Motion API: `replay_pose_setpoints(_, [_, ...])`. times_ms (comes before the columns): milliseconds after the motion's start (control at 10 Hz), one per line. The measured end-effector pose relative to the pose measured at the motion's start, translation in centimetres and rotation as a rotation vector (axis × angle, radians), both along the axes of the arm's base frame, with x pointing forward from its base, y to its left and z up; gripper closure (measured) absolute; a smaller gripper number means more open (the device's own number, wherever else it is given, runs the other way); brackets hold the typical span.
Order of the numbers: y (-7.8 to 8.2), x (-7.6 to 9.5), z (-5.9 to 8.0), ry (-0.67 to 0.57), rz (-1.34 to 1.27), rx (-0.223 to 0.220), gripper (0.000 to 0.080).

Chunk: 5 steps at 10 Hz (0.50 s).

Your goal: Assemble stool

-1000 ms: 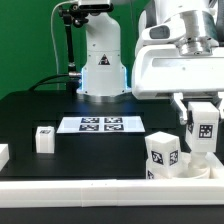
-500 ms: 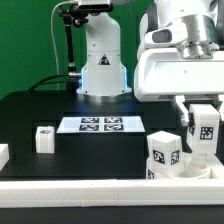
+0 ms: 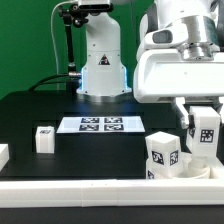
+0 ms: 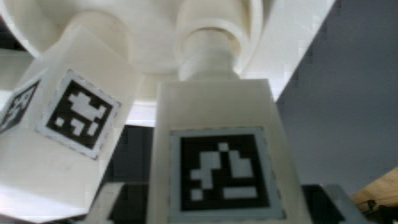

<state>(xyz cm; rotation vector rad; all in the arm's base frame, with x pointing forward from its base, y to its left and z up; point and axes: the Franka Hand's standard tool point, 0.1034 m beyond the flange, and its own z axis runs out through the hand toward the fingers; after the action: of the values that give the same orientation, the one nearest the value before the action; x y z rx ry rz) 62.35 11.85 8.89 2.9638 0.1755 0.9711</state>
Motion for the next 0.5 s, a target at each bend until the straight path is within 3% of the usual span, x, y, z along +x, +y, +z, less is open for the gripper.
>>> replay_pose_setpoints(500, [0.03,-0.27,-0.89,-0.003,0.006,-0.007,0.0461])
